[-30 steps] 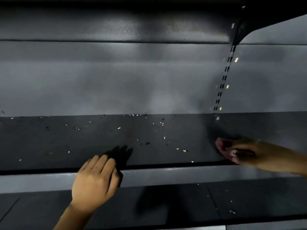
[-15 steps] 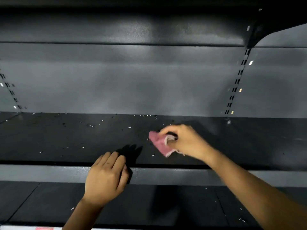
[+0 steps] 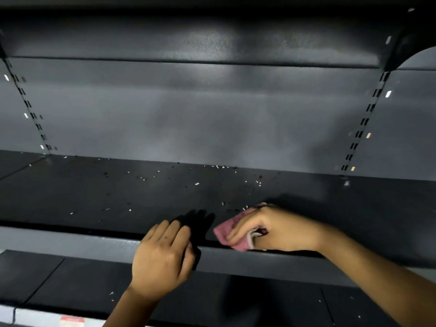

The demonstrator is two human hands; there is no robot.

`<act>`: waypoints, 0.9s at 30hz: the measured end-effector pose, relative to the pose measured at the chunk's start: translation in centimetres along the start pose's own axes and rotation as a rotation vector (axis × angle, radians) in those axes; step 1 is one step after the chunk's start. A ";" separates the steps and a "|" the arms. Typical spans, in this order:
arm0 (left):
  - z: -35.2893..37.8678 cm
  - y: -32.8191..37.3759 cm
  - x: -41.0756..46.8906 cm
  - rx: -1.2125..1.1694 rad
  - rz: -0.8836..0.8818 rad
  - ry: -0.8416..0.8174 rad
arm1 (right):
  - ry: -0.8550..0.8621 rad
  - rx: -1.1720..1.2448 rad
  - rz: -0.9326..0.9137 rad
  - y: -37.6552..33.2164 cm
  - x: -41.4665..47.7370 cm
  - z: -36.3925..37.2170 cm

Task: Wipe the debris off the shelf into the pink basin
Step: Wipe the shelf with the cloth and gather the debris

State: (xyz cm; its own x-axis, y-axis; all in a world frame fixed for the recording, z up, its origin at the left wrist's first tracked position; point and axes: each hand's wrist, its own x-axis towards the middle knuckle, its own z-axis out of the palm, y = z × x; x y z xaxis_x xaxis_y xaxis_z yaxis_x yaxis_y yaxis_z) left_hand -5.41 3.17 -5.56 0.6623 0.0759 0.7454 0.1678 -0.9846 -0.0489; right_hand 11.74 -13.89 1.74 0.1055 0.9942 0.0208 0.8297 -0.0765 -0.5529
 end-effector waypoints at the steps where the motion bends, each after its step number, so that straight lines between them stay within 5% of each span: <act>1: 0.0 0.0 0.0 -0.001 0.001 0.000 | 0.032 -0.027 -0.026 0.0 1.3 0.7; 5: -0.3 0.0 0.1 0.002 -0.010 -0.017 | 0.277 -0.119 0.041 0.0 5.2 0.8; 9: -0.4 0.1 0.0 -0.006 -0.013 -0.006 | 0.755 0.249 0.241 1.3 4.0 -3.8; 11: -0.3 0.0 0.0 -0.007 -0.014 0.010 | 0.857 0.214 0.376 3.0 1.1 -6.1; 14: 0.0 -0.1 -0.1 -0.034 -0.011 0.025 | 0.797 0.086 0.647 5.4 -3.7 -6.9; 18: 0.3 0.1 0.1 -0.068 -0.006 0.055 | 0.262 -0.318 0.878 6.9 -4.5 -4.3; 24: 0.3 0.0 0.1 -0.099 0.004 0.071 | 0.383 -0.370 0.642 3.1 3.0 -1.0; 27: 0.3 -0.1 0.2 -0.107 -0.009 0.058 | 0.419 -0.198 0.578 1.3 7.6 1.2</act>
State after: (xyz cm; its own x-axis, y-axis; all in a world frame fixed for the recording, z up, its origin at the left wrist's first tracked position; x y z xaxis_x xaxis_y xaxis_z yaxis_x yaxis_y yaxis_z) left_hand -5.06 3.37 -5.58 0.6174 0.0783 0.7827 0.0923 -0.9954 0.0268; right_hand 12.93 -6.36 0.19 0.7232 0.6818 0.1098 0.6574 -0.6310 -0.4120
